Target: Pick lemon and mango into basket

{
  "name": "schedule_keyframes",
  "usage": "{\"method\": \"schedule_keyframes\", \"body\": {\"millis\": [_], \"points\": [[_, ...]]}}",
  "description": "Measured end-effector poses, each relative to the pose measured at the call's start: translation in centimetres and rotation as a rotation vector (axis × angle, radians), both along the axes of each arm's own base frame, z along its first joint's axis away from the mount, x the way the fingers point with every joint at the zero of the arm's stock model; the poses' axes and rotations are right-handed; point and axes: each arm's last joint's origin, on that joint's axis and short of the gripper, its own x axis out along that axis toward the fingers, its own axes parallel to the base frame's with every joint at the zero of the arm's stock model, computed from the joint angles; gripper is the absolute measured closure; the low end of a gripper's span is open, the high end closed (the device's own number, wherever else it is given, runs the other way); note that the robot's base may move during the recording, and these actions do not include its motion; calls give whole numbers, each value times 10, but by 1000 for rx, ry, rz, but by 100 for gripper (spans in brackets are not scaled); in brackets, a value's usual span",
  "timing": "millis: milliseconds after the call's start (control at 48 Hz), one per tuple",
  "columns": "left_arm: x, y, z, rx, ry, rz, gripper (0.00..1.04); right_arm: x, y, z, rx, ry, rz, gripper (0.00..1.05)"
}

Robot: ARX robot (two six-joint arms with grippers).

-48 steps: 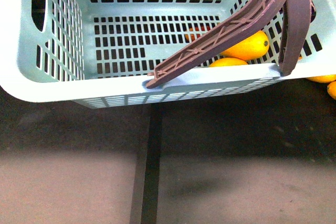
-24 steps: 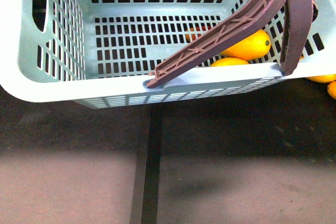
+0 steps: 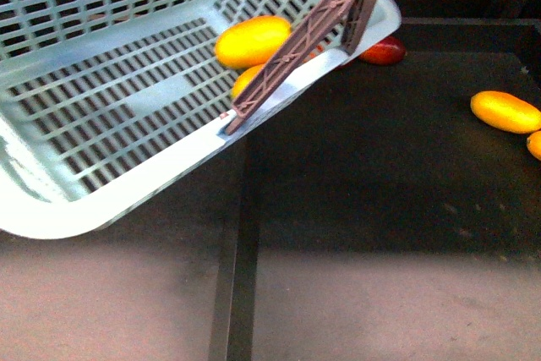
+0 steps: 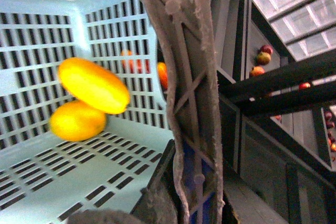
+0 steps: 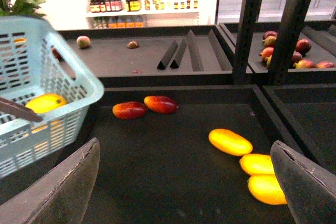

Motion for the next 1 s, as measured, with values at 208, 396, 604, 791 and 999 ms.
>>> {"method": "schedule_keyframes", "body": {"millis": [208, 396, 604, 791, 999], "points": [[29, 35, -17, -87, 65, 91, 98, 0, 0, 0, 0, 0, 2, 9], [92, 89, -55, -180, 141, 281, 98, 0, 0, 0, 0, 0, 1, 9], [147, 138, -67, -216, 113, 458, 98, 0, 0, 0, 0, 0, 2, 9], [153, 145, -93, -283, 192, 490, 98, 0, 0, 0, 0, 0, 2, 9], [139, 141, -112, -329, 261, 504, 98, 0, 0, 0, 0, 0, 2, 9]]}}
